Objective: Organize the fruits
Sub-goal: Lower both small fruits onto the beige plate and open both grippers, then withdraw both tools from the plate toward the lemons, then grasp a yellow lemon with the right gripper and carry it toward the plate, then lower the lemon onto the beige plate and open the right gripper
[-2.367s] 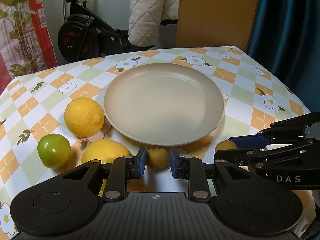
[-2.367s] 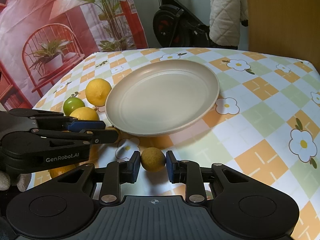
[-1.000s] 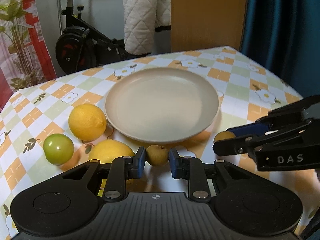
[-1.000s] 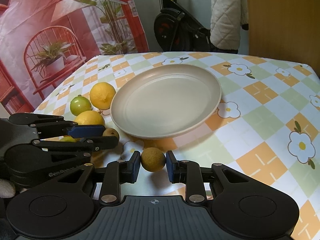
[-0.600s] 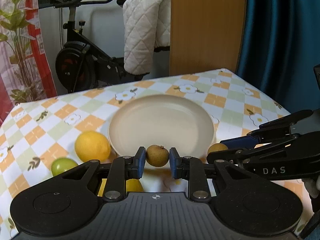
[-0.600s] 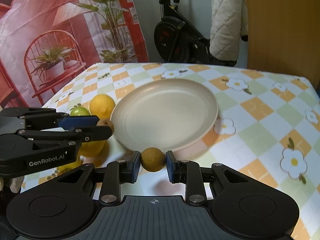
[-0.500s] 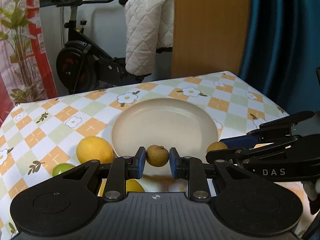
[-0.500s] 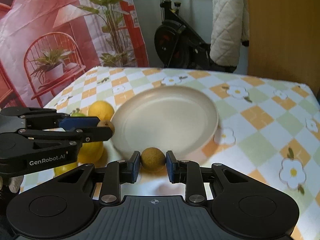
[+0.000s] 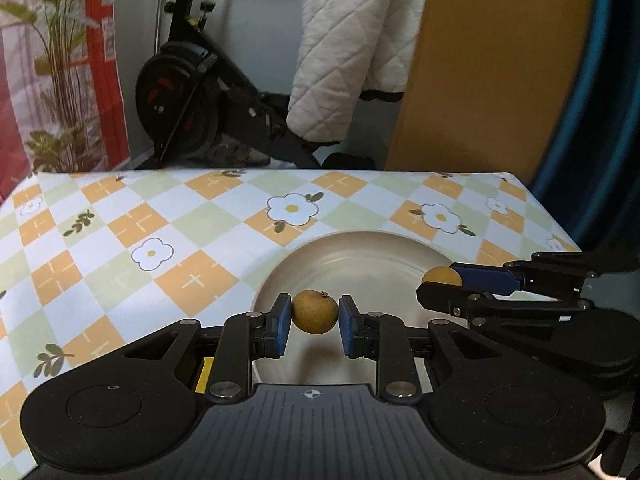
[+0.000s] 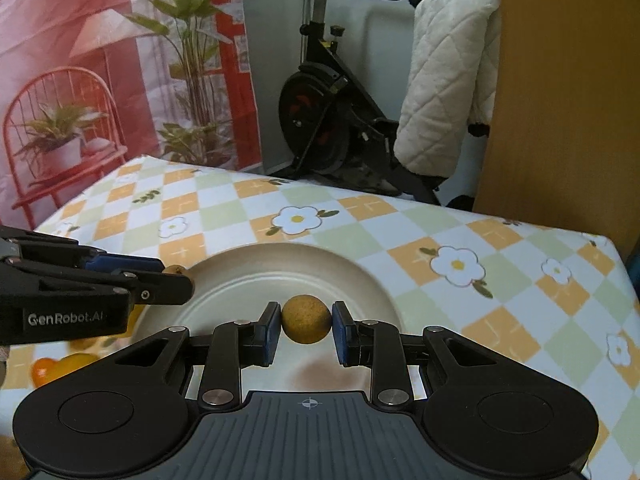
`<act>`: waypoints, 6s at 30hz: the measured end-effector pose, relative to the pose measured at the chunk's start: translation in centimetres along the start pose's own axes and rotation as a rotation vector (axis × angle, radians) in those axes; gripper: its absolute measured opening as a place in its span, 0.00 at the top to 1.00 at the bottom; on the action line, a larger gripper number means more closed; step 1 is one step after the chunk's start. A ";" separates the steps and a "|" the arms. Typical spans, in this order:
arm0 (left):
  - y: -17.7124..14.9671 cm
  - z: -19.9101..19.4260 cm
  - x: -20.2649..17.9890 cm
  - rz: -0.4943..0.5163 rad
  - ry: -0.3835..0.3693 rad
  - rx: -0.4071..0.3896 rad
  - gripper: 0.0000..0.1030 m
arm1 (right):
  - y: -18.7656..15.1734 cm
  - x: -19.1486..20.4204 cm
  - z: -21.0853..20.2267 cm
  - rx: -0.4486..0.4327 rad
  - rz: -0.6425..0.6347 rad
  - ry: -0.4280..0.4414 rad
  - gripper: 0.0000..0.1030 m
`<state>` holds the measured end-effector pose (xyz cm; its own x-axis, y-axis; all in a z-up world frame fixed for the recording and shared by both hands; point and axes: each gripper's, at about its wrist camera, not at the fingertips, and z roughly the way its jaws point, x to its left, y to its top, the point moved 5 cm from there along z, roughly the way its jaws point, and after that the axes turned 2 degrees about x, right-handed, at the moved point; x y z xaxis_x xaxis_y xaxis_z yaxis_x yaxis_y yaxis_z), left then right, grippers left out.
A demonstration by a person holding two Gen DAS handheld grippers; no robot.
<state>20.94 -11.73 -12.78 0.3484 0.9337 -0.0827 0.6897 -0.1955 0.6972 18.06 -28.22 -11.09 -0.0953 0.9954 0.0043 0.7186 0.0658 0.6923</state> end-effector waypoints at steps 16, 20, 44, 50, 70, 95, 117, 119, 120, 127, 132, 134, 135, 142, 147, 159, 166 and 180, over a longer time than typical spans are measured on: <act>0.3 3.4 -0.3 0.037 -0.007 0.092 0.74 | -0.3 -0.7 3.0 0.056 0.006 -0.029 0.74; 0.1 3.5 -0.2 0.028 -0.012 0.109 0.73 | -0.5 -1.0 2.6 0.057 0.022 -0.033 0.73; -0.2 -7.6 2.2 0.015 -0.044 -0.013 0.71 | -1.4 3.1 -6.1 -0.041 0.084 0.030 0.72; -2.1 -9.8 4.0 -0.012 -0.022 -0.021 0.71 | -2.4 6.0 -7.3 -0.046 0.074 0.063 0.72; -6.3 -9.5 6.7 -0.109 -0.075 0.018 0.56 | -5.5 11.9 -6.1 0.069 0.012 0.158 0.70; -8.0 -6.4 6.1 -0.143 -0.187 0.116 0.48 | -6.0 13.2 -2.9 0.154 0.103 0.266 0.51; -8.1 -4.9 4.4 -0.095 -0.215 0.144 0.47 | -6.3 12.9 -3.0 0.148 0.139 0.278 0.52; -8.0 -5.2 4.4 -0.090 -0.216 0.133 0.47 | -6.3 12.9 -3.1 0.140 0.135 0.275 0.53; -7.9 -5.3 4.3 -0.088 -0.216 0.126 0.47 | -6.2 12.8 -3.3 0.132 0.135 0.274 0.53; -6.5 -6.2 3.6 -0.054 -0.220 0.082 0.47 | -5.1 12.4 -4.6 0.075 0.119 0.259 0.53; -5.4 -6.0 2.5 -0.026 -0.234 0.070 0.47 | -4.4 11.5 -4.9 0.047 0.121 0.238 0.53; -4.9 -5.6 2.0 -0.019 -0.243 0.065 0.47 | -4.1 10.8 -5.1 0.037 0.121 0.226 0.53; -4.6 -5.4 1.7 -0.017 -0.248 0.065 0.47 | -3.9 10.4 -5.1 0.033 0.122 0.220 0.53; -2.6 -3.5 0.2 -0.003 -0.283 0.066 0.47 | -2.9 7.6 -4.8 0.006 0.129 0.177 0.52; -0.9 -1.6 -0.9 0.015 -0.293 0.070 0.47 | -2.0 5.6 -3.6 -0.003 0.121 0.149 0.52; 2.1 2.7 -1.7 0.017 -0.283 0.082 0.47 | 0.2 2.0 0.3 -0.004 0.102 0.110 0.52; 3.2 4.5 -1.8 0.028 -0.263 0.092 0.47 | 1.2 0.9 2.4 0.008 0.094 0.095 0.53; 3.7 6.4 -1.5 0.025 -0.240 0.109 0.47 | 1.7 0.2 4.7 0.032 0.104 0.080 0.52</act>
<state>27.00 -15.79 -14.62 0.4980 0.8326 -0.2424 0.7386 -0.2608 0.6216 22.50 -27.54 -13.33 -0.0725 0.9884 0.1336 0.7489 -0.0346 0.6618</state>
